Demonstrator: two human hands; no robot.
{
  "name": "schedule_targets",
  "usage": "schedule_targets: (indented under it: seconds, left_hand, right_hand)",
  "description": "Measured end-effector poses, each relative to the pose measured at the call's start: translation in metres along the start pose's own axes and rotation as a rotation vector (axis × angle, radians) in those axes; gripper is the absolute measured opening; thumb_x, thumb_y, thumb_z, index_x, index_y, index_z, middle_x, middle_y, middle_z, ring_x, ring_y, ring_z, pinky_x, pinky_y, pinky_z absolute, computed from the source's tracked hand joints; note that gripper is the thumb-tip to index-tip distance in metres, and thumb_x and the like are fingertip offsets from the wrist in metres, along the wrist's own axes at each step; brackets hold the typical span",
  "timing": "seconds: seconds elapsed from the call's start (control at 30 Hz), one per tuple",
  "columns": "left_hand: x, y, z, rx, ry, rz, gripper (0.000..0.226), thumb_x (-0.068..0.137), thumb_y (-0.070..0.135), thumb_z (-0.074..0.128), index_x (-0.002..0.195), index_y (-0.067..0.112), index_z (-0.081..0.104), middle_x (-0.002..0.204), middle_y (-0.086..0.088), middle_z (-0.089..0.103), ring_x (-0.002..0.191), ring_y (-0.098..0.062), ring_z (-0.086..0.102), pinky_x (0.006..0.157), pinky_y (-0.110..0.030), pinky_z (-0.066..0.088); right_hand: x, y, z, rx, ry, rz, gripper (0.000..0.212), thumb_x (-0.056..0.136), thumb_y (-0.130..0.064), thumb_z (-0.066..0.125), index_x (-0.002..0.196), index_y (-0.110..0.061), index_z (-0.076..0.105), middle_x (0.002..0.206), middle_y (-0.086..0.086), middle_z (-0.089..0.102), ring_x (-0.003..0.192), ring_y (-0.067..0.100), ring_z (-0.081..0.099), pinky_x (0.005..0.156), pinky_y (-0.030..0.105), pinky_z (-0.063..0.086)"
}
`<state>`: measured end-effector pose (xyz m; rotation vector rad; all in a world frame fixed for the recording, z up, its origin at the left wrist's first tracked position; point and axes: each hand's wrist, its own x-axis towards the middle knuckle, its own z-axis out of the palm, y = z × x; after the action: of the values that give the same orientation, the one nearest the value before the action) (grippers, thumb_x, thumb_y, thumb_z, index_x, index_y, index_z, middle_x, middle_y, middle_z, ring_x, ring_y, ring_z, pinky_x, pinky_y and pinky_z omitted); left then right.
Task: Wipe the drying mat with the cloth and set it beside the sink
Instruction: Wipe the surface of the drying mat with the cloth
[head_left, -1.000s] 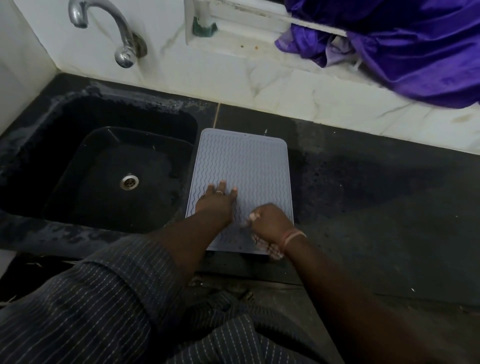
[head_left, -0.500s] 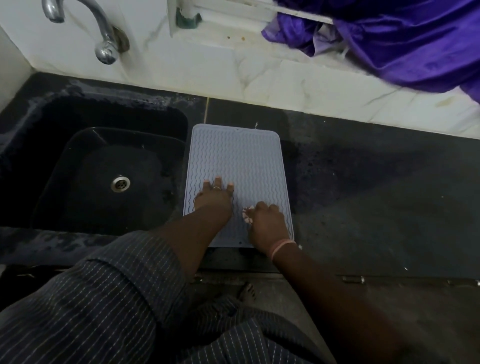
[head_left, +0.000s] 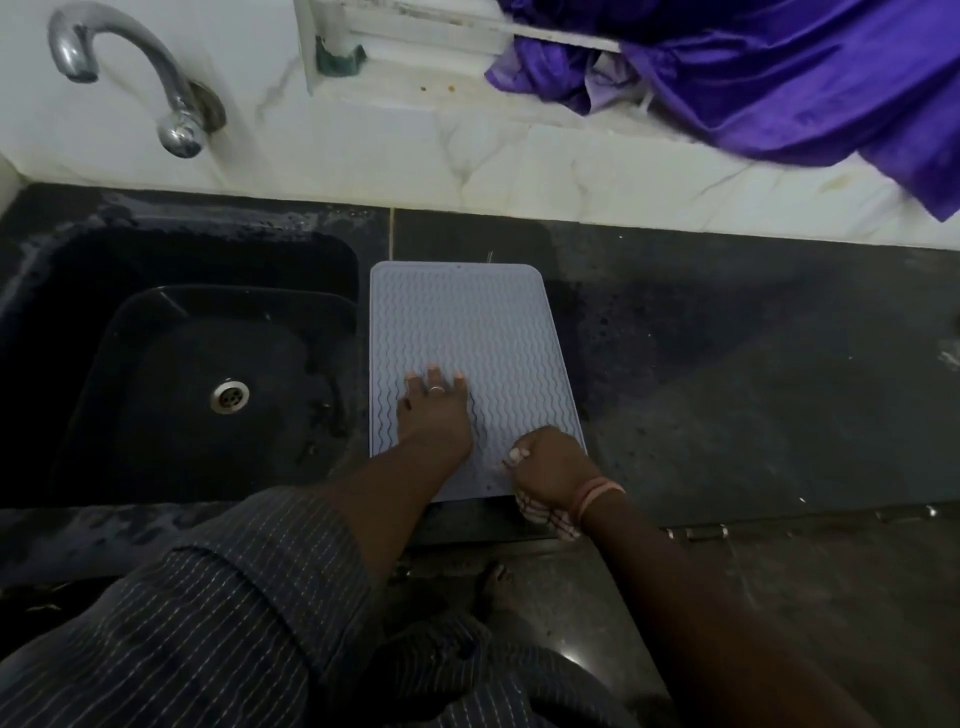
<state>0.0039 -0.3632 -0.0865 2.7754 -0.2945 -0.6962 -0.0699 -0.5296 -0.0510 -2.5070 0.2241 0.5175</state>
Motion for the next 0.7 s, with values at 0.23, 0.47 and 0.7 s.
schedule_targets:
  seconds: [0.23, 0.47, 0.7]
  left_hand:
    - [0.017, 0.015, 0.003, -0.043, -0.053, 0.023, 0.100, 0.096, 0.053, 0.061, 0.165, 0.018, -0.001, 0.171, -0.009, -0.017, 0.155, -0.042, -0.019, 0.127, -0.054, -0.005]
    - [0.023, 0.012, -0.010, 0.087, -0.135, -0.021, 0.112, 0.089, 0.056, 0.070, 0.165, 0.021, -0.005, 0.171, -0.012, -0.015, 0.156, -0.043, -0.011, 0.127, -0.054, 0.004]
    - [0.018, 0.012, -0.013, 0.149, -0.126, -0.036, 0.109, 0.092, 0.039, 0.074, 0.165, 0.028, -0.006, 0.172, -0.006, -0.016, 0.157, -0.038, -0.010, 0.128, -0.050, 0.009]
  right_hand:
    - [0.032, 0.006, 0.006, -0.215, 0.032, -0.278, 0.017, 0.077, -0.008, 0.066, 0.089, -0.008, 0.077, 0.089, 0.015, 0.067, 0.081, 0.036, 0.065, 0.076, 0.039, 0.051]
    - [0.060, 0.015, 0.005, -0.240, 0.063, -0.370, 0.014, 0.078, -0.015, 0.068, 0.089, -0.014, 0.076, 0.092, 0.011, 0.065, 0.083, 0.032, 0.063, 0.072, 0.036, 0.049]
    - [0.119, -0.001, -0.024, -0.187, 0.036, -0.448, 0.009, 0.081, -0.011, 0.068, 0.085, -0.012, 0.076, 0.090, 0.014, 0.065, 0.083, 0.029, 0.064, 0.074, 0.038, 0.054]
